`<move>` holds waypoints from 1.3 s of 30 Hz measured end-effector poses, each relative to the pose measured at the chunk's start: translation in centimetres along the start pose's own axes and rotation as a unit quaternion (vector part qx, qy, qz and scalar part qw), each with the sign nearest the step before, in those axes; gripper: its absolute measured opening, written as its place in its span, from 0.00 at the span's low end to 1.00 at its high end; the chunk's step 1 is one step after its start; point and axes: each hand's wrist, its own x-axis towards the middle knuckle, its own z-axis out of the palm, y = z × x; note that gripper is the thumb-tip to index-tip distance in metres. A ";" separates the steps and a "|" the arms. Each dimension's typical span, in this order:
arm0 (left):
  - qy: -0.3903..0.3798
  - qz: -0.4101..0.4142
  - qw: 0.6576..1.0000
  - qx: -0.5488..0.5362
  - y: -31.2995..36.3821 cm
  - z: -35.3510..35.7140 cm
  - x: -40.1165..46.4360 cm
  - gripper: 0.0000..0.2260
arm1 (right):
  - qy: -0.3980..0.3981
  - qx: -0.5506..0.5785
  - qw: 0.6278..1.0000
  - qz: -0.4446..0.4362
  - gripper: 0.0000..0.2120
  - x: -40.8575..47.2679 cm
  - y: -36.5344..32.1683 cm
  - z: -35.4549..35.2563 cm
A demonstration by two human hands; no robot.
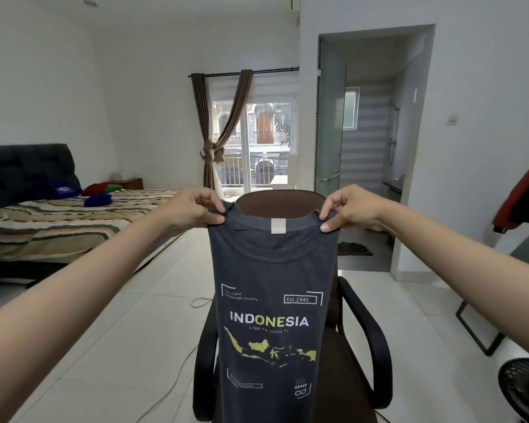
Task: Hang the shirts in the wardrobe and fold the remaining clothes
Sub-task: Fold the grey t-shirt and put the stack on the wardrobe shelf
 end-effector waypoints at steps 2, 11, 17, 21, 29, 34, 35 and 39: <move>-0.022 -0.030 0.998 0.048 0.2 0.3 0.1 0.09 | -0.004 -0.029 0.999 0.037 0.09 -0.2 -0.3 0.3; -0.028 -0.072 0.997 0.017 -0.1 1.0 0.6 0.14 | -0.022 0.120 0.991 0.051 0.12 -1.2 0.6 0.9; -0.057 -0.038 0.997 -0.042 -0.4 1.7 0.3 0.24 | -0.042 0.215 0.975 0.035 0.19 -1.2 1.8 0.9; -0.074 -0.020 0.996 -0.042 -0.5 1.6 0.3 0.25 | -0.044 0.199 0.979 0.029 0.20 -1.2 2.1 0.9; -0.144 -0.023 0.989 -0.016 -0.5 2.2 -0.1 0.18 | -0.095 0.075 0.991 0.058 0.12 -2.0 1.5 0.8; -0.160 -0.050 0.986 0.020 -0.5 2.6 -0.5 0.17 | -0.093 0.040 0.992 0.070 0.15 -2.8 1.4 1.2; -0.163 -0.056 0.985 0.026 -0.4 2.7 -0.5 0.18 | -0.095 0.043 0.992 0.070 0.16 -2.8 1.4 1.3; -0.152 -0.064 0.986 0.003 0.0 3.1 -0.6 0.20 | -0.120 0.068 0.988 0.064 0.20 -3.0 1.7 1.5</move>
